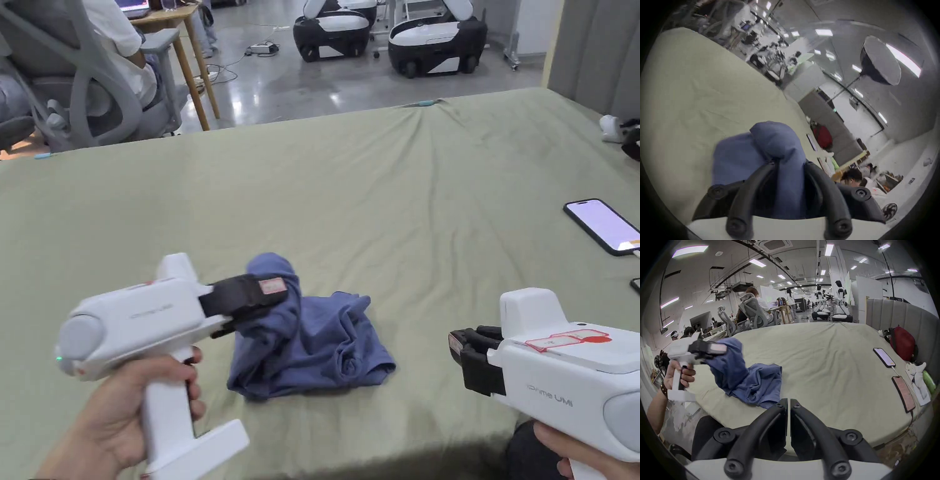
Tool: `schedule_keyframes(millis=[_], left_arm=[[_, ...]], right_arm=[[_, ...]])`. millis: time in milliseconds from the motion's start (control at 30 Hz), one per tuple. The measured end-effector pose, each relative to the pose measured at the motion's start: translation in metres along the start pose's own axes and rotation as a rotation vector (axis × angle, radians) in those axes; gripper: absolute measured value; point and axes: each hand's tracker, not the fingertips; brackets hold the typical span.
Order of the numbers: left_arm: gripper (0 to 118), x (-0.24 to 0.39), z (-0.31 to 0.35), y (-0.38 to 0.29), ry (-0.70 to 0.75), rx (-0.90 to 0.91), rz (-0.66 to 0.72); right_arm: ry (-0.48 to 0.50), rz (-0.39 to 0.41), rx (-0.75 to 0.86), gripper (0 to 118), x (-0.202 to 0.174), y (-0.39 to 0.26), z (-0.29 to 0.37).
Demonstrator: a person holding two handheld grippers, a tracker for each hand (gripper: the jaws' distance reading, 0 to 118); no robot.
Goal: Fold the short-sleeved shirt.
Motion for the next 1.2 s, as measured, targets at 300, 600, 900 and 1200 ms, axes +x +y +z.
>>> schedule_keyframes(millis=[300, 600, 900, 1200], left_arm=[[27, -0.037, -0.078, -0.032, 0.054, -0.073, 0.051], [111, 0.034, 0.062, -0.024, 0.300, 0.315, -0.354], [0, 0.006, 0.073, -0.041, 0.094, 0.187, -0.101], [0, -0.036, -0.076, -0.030, -0.025, -0.074, 0.191]], right_arm=[[-0.071, -0.016, -0.003, 5, 0.026, -0.005, 0.016], [-0.019, -0.019, 0.001, 5, 0.011, -0.005, 0.006], [0.029, 0.006, -0.004, 5, -0.001, -0.008, 0.002], [-0.006, -0.036, -0.001, 5, 0.022, -0.013, 0.014]])
